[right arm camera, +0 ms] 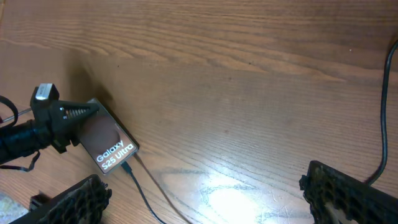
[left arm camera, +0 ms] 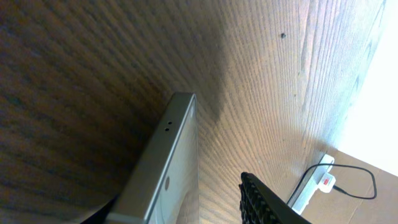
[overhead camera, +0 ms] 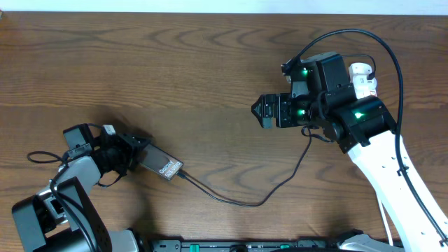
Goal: Plug charger to phone and switch on socket
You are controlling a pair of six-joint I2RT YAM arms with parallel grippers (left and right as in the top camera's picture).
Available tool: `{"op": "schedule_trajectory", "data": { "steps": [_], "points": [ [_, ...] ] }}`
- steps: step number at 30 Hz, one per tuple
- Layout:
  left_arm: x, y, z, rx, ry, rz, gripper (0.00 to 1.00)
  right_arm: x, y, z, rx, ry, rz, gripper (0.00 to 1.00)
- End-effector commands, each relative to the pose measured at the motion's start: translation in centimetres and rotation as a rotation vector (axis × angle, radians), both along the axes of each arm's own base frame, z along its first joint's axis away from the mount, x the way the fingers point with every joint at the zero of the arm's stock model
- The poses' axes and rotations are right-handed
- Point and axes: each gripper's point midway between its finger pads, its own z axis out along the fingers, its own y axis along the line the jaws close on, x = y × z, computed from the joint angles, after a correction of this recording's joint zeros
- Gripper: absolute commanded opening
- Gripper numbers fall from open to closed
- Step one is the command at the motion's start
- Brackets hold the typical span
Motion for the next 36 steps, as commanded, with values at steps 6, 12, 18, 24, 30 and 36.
{"op": "schedule_trajectory", "data": {
  "steps": [6, 12, 18, 24, 30, 36],
  "points": [
    [-4.1, 1.0, -4.0, 0.085, 0.241, 0.077, 0.48, -0.1, -0.2, 0.4, -0.01, -0.018, 0.008, 0.99],
    [-4.6, 1.3, -4.4, 0.101, 0.279, 0.102, 0.48, -0.1, -0.2, 0.4, -0.01, -0.018, 0.008, 0.99],
    [-5.7, 1.8, -5.0, 0.134, 0.349, 0.129, 0.49, -0.1, -0.2, 0.4, -0.01, -0.018, 0.008, 0.99],
    [-6.4, 1.8, -5.1, 0.135, 0.383, 0.131, 0.59, -0.1, -0.2, 0.4, -0.01, -0.018, 0.008, 0.99],
    [-6.5, 1.7, -5.1, 0.133, 0.389, 0.13, 0.62, -0.1, -0.2, 0.4, -0.01, -0.017, 0.008, 0.99],
    [-7.1, 1.5, -5.2, 0.125, 0.416, 0.127, 0.64, -0.1, -0.2, 0.4, -0.011, -0.016, 0.008, 0.99]
  ]
}}
